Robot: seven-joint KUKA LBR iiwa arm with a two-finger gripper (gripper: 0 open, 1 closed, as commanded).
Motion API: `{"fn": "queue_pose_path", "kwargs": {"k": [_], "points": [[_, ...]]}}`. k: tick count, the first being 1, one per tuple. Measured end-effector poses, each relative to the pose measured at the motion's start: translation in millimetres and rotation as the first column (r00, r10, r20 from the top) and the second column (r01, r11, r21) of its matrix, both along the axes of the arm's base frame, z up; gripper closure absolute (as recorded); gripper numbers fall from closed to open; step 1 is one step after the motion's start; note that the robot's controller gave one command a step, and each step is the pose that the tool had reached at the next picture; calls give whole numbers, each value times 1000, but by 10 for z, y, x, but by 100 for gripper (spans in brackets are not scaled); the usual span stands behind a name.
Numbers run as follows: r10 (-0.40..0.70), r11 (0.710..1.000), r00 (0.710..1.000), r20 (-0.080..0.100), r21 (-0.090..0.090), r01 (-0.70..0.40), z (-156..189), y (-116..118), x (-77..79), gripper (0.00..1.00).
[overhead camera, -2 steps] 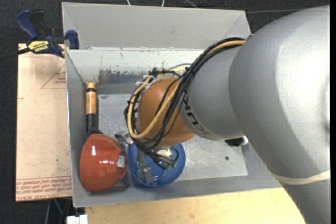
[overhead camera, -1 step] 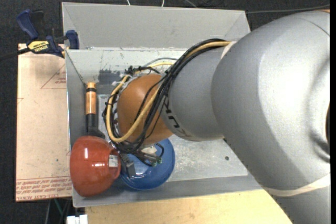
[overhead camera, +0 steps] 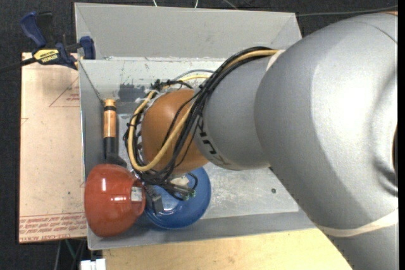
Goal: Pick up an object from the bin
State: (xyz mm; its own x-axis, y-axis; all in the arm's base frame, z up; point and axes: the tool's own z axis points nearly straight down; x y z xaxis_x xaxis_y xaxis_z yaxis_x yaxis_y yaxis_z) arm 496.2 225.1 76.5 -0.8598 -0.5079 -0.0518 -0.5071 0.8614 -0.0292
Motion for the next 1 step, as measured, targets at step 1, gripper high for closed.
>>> {"fn": "queue_pose_path", "kwargs": {"k": [1], "points": [[0,1000,1000,0,0,0,0,0,0,100]]}}
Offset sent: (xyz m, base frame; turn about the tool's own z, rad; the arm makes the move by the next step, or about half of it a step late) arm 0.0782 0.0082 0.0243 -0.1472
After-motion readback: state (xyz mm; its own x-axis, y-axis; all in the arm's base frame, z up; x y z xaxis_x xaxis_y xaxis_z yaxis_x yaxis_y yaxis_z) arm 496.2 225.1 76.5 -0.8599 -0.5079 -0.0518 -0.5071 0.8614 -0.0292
